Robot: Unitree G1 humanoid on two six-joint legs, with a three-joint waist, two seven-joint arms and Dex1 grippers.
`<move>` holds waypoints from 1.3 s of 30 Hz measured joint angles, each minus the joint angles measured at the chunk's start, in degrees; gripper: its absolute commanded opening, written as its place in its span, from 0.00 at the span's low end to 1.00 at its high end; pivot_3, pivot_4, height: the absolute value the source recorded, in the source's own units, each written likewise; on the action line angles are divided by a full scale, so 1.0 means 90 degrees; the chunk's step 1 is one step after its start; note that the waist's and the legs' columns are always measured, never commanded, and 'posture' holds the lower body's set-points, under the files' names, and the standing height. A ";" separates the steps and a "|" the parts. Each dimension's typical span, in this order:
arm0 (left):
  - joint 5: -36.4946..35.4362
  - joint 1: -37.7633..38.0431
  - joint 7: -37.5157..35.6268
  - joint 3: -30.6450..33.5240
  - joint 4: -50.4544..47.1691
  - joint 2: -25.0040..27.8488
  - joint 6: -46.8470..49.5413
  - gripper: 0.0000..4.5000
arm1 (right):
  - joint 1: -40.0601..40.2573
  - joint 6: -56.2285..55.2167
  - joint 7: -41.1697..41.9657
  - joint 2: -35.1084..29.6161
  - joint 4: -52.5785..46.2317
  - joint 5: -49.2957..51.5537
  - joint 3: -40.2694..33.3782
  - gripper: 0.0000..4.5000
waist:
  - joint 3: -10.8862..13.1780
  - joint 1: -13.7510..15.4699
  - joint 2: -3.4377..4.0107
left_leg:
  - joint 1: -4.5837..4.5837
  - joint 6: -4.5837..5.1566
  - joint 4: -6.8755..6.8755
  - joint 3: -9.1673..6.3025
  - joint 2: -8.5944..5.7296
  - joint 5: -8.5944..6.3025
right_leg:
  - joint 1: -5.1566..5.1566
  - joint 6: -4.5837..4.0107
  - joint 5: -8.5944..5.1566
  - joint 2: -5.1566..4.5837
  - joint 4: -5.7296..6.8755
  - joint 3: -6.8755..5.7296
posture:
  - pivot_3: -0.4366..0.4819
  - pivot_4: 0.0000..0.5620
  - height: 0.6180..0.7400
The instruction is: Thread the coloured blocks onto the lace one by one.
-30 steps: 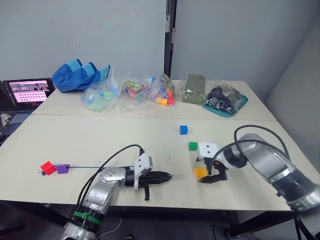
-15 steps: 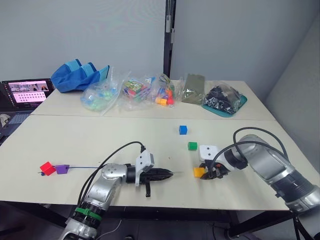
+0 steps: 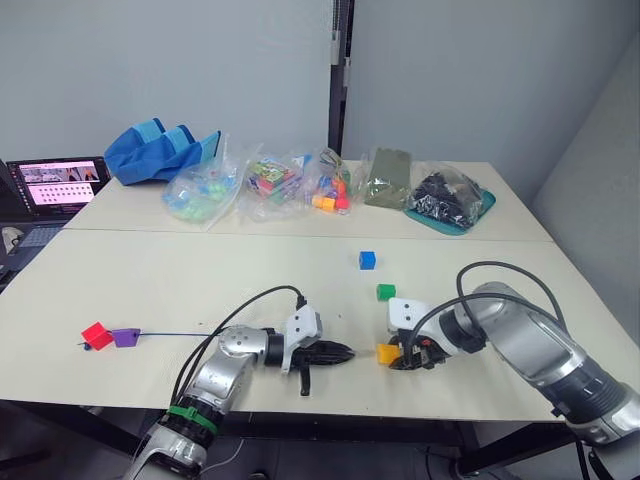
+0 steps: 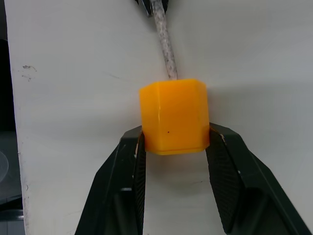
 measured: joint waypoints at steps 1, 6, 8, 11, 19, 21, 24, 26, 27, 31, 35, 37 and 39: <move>0.0022 -0.0042 -0.0010 -0.0017 0.0050 0.0001 -0.0033 0.00 | -0.0001 0.0002 0.0000 0.0000 0.0000 -0.0001 0.0001 0.28 | 0.0000 0.0000 0.0000 | 0.0000 0.0000 0.0000 0.0000 0.0000 0.0000 | 0.0000 0.0000 0.0000 0.0000 0.0000 0.0000 | 0.48 0.27 1.00; 0.0056 -0.0104 -0.0047 -0.0034 0.0199 -0.0009 -0.0236 0.00 | -0.0009 0.0016 0.0005 0.0000 0.0000 -0.0003 0.0002 0.28 | 0.0000 0.0000 0.0000 | 0.0000 0.0000 0.0000 0.0000 0.0000 0.0000 | 0.0000 0.0000 0.0000 0.0000 0.0001 0.0000 | 0.48 0.27 1.00; 0.0064 -0.0124 -0.0040 -0.0034 0.0234 -0.0041 -0.0252 0.00 | -0.0021 0.0082 0.0006 0.0000 -0.0003 -0.0002 0.0002 0.28 | 0.0000 0.0000 0.0000 | 0.0000 0.0000 0.0001 0.0000 0.0000 0.0000 | 0.0000 0.0000 0.0000 0.0000 0.0001 0.0000 | 0.48 0.27 1.00; 0.0118 -0.0181 -0.0002 -0.0046 0.0326 -0.0210 -0.0263 0.00 | -0.0070 0.0217 -0.0001 0.0021 -0.0035 0.0000 0.0002 0.28 | 0.0000 0.0014 0.0000 | -0.0001 0.0000 0.0002 0.0000 -0.0001 0.0000 | 0.0001 0.0000 0.0000 0.0000 0.0000 0.0000 | 0.48 0.27 1.00; 0.0332 -0.0438 0.0098 -0.0226 0.0660 -0.0612 -0.0427 0.00 | -0.0144 0.0365 0.0013 0.0054 -0.0146 0.0012 0.0004 0.28 | 0.0000 0.0010 0.0000 | -0.0001 0.0000 0.0003 0.0000 -0.0001 0.0000 | 0.0000 0.0001 0.0000 0.0000 0.0000 0.0000 | 0.48 0.27 1.00; 0.0344 -0.0516 0.0086 -0.0257 0.0737 -0.0665 -0.0423 0.07 | -0.0144 0.0415 0.0005 0.0057 -0.0146 0.0013 0.0004 0.28 | 0.0000 0.0009 0.0000 | -0.0001 0.0000 0.0003 0.0000 -0.0001 0.0000 | 0.0000 0.0001 0.0000 0.0000 0.0001 0.0000 | 0.48 0.27 1.00; 0.0357 -0.0600 0.0003 -0.0296 0.0747 -0.0644 -0.0332 0.30 | -0.0145 0.0486 -0.0014 0.0060 -0.0147 0.0009 0.0004 0.28 | 0.0000 0.0007 0.0000 | -0.0001 0.0000 0.0002 0.0000 -0.0001 0.0000 | 0.0000 0.0001 0.0000 0.0000 0.0002 0.0000 | 0.48 0.27 1.00; 0.0435 -0.0633 -0.0054 -0.0384 0.0717 -0.0529 -0.0317 0.45 | -0.0145 0.0499 -0.0035 0.0096 -0.0166 0.0012 0.0004 0.28 | 0.0000 -0.0001 0.0000 | -0.0001 0.0000 0.0001 0.0000 -0.0001 0.0000 | 0.0000 0.0000 0.0000 0.0000 0.0002 0.0000 | 0.48 0.27 1.00; 0.0485 -0.0635 -0.0053 -0.0398 0.0695 -0.0492 -0.0317 0.52 | -0.0146 0.0504 -0.0045 0.0098 -0.0172 0.0010 0.0004 0.28 | 0.0000 0.0000 0.0000 | -0.0001 0.0000 0.0001 -0.0001 -0.0001 0.0000 | 0.0000 0.0000 0.0000 0.0000 0.0002 0.0000 | 0.48 0.27 1.00; 0.0520 -0.0619 -0.0154 -0.0422 0.0430 -0.0061 -0.0357 0.66 | -0.0149 0.0506 -0.0053 0.0119 -0.0275 0.0034 0.0004 0.28 | 0.0000 -0.0021 0.0000 | 0.0000 0.0000 -0.0001 -0.0001 -0.0001 0.0000 | -0.0001 0.0000 0.0000 0.0001 0.0003 0.0000 | 0.48 0.27 1.00; 0.0507 -0.0489 -0.0207 -0.0358 0.0156 0.0287 -0.0362 0.66 | -0.0149 0.0514 -0.0112 0.0119 -0.0296 0.0065 0.0004 0.28 | 0.0000 -0.0002 0.0000 | 0.0000 0.0000 0.0000 -0.0001 -0.0001 0.0000 | 0.0000 0.0000 0.0000 0.0000 0.0002 0.0001 | 0.48 0.27 1.00; 0.0505 -0.0385 -0.0148 -0.0334 0.0131 0.0361 -0.0360 0.66 | -0.0149 0.0514 -0.0136 0.0119 -0.0311 0.0073 0.0004 0.28 | 0.0000 0.0013 0.0000 | -0.0001 0.0000 0.0001 -0.0001 -0.0001 0.0000 | 0.0000 0.0000 0.0000 0.0000 0.0002 0.0000 | 0.48 0.27 1.00; 0.0482 -0.0362 -0.0131 -0.0316 0.0112 0.0391 -0.0359 0.60 | -0.0149 0.0514 -0.0146 0.0118 -0.0314 0.0094 0.0004 0.28 | 0.0000 0.0015 0.0000 | -0.0001 0.0000 0.0002 -0.0001 -0.0001 0.0000 | 0.0000 0.0000 0.0000 0.0000 0.0002 0.0000 | 0.48 0.27 1.00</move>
